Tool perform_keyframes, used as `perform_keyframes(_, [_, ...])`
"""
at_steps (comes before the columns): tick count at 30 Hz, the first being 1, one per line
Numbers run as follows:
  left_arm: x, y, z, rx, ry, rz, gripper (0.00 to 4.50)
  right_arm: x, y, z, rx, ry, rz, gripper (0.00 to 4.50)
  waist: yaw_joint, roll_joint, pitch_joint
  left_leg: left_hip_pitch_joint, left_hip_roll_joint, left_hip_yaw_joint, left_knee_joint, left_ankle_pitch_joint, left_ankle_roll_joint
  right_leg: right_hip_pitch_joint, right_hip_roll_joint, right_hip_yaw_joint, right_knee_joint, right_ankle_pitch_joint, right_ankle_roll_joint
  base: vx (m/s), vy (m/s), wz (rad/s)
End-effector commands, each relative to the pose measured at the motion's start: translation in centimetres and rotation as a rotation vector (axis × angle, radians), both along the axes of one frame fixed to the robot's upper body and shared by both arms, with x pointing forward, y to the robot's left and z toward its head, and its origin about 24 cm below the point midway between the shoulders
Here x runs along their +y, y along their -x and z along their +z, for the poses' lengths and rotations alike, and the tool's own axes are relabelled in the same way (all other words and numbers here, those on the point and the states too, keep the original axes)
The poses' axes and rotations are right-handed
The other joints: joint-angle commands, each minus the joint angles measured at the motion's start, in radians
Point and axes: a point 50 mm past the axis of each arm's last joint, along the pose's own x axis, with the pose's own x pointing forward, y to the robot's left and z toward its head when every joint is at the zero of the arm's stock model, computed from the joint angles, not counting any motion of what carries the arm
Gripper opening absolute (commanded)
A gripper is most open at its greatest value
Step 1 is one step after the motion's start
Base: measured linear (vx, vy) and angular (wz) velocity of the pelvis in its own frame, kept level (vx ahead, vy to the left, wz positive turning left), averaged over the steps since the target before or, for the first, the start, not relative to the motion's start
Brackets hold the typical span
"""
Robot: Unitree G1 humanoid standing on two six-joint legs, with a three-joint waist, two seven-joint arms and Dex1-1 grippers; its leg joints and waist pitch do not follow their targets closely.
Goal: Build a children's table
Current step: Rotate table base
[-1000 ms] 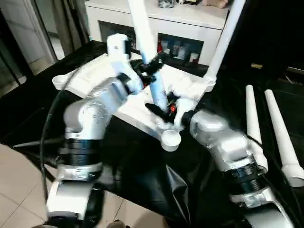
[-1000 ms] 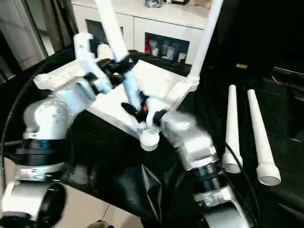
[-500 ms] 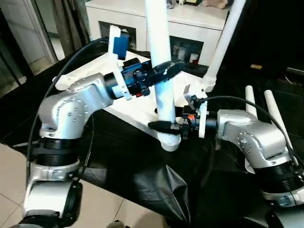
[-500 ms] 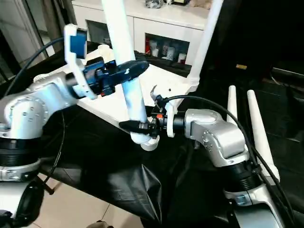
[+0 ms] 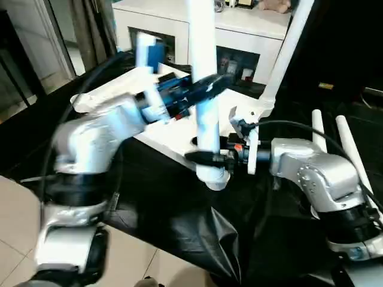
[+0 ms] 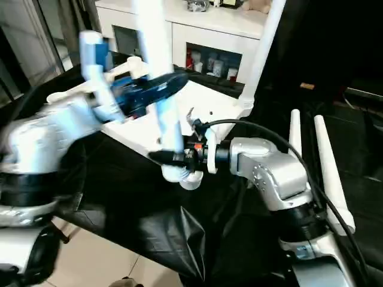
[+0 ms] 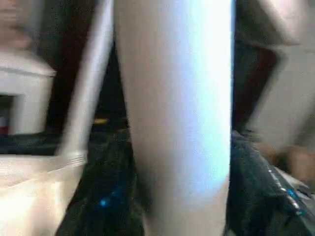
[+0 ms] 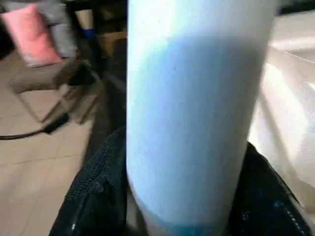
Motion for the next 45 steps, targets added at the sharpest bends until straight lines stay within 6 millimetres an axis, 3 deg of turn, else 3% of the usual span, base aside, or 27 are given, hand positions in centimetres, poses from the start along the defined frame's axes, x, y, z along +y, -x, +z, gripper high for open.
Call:
perform_keyframes(1, [0.1,-0.4,0.3,0.003,-0.004,0.100,2.36,0.5,0.2,0.4,-0.017,-0.005,0.007,2.02,0.003,-0.010,-0.078,0.014,0.051,-0.021,-0.064,-0.136,-0.025,0.059,-0.090,0.056,-0.076,-0.190,-0.111,0.000,0.000,0.00])
perform_keyframes(5, [-0.4,0.0,0.3,0.006,0.018,0.082,2.24,0.7,0.2,0.3,-0.018,-0.006,0.004,2.02,0.004,-0.012,-0.079,0.014,0.052,-0.020,-0.061,-0.114,-0.008,0.057,-0.089,0.054,-0.072,-0.146,-0.144,0.000,0.000,0.00])
perform_keyframes(7, [-0.8,0.1,0.2,0.008,0.030,0.059,2.02,0.8,0.2,0.4,-0.019,-0.007,0.001,2.01,0.003,-0.013,-0.076,0.014,0.051,-0.020,-0.062,-0.126,-0.008,0.057,-0.090,0.054,-0.075,-0.165,-0.142,0.000,0.000,0.00])
perform_keyframes(15, [-1.5,0.6,0.2,0.006,0.045,0.016,1.84,1.0,-0.2,0.7,-0.070,0.004,-0.031,2.01,0.002,-0.016,-0.074,0.015,0.052,-0.020,-0.063,-0.137,-0.017,0.055,-0.090,0.054,-0.077,-0.189,-0.129,0.000,0.000,0.00])
perform_keyframes(16, [-1.5,0.8,0.3,-0.017,0.031,-0.005,1.84,1.1,-0.5,0.8,-0.100,-0.010,-0.050,2.01,0.002,-0.022,-0.074,0.015,0.052,-0.020,-0.064,-0.135,-0.015,0.056,-0.090,0.055,-0.078,-0.190,-0.127,0.000,0.000,0.00])
perform_keyframes(17, [-1.5,0.9,0.3,-0.018,0.030,-0.007,1.84,1.1,-0.5,0.9,-0.098,-0.013,-0.050,2.01,0.002,-0.018,-0.075,0.014,0.052,-0.020,-0.064,-0.134,-0.017,0.056,-0.092,0.055,-0.075,-0.191,-0.127,0.000,0.000,0.00])
perform_keyframes(18, [-1.5,1.1,0.4,-0.034,0.017,-0.033,1.84,1.0,-0.5,0.9,-0.063,-0.045,-0.034,2.56,0.002,-0.020,-0.074,0.015,0.052,-0.019,-0.064,-0.134,-0.013,0.055,-0.092,0.055,-0.076,-0.191,-0.129,0.000,0.000,0.00])
perform_keyframes(21, [-1.5,1.5,0.6,-0.067,-0.027,-0.092,1.83,0.6,-0.5,0.9,-0.041,-0.031,-0.012,2.76,0.002,-0.018,-0.073,0.017,0.052,-0.020,-0.065,-0.132,-0.010,0.054,-0.089,0.055,-0.074,-0.189,-0.128,0.000,0.000,0.00])
perform_keyframes(22, [-1.6,1.7,0.6,-0.077,-0.043,-0.110,1.82,0.4,-0.5,0.9,-0.034,-0.016,-0.003,3.04,0.002,-0.018,-0.073,0.017,0.052,-0.019,-0.065,-0.134,-0.010,0.054,-0.089,0.055,-0.075,-0.191,-0.127,0.000,0.000,0.00])
perform_keyframes(25, [-1.6,1.9,0.7,-0.096,-0.070,-0.146,1.82,-0.1,-0.4,0.8,-0.021,0.010,0.035,3.15,0.006,-0.019,-0.072,0.017,0.053,-0.019,-0.065,-0.140,-0.016,0.056,-0.090,0.056,-0.075,-0.192,-0.126,0.000,0.000,0.00])
perform_keyframes(33, [-2.0,2.3,1.0,-0.127,-0.100,-0.224,1.82,-0.5,0.5,0.6,0.045,0.016,0.131,3.15,0.006,-0.018,-0.073,0.016,0.052,-0.019,-0.063,-0.135,-0.012,0.057,-0.090,0.055,-0.075,-0.195,-0.131,0.000,0.000,0.00])
perform_keyframes(45, [-2.3,2.4,1.2,-0.134,-0.090,-0.255,1.82,-0.2,0.8,0.6,0.077,-0.019,0.138,3.15,0.005,-0.016,-0.075,0.017,0.053,-0.020,-0.062,-0.136,-0.016,0.057,-0.090,0.054,-0.072,-0.167,-0.155,0.000,0.000,0.00])
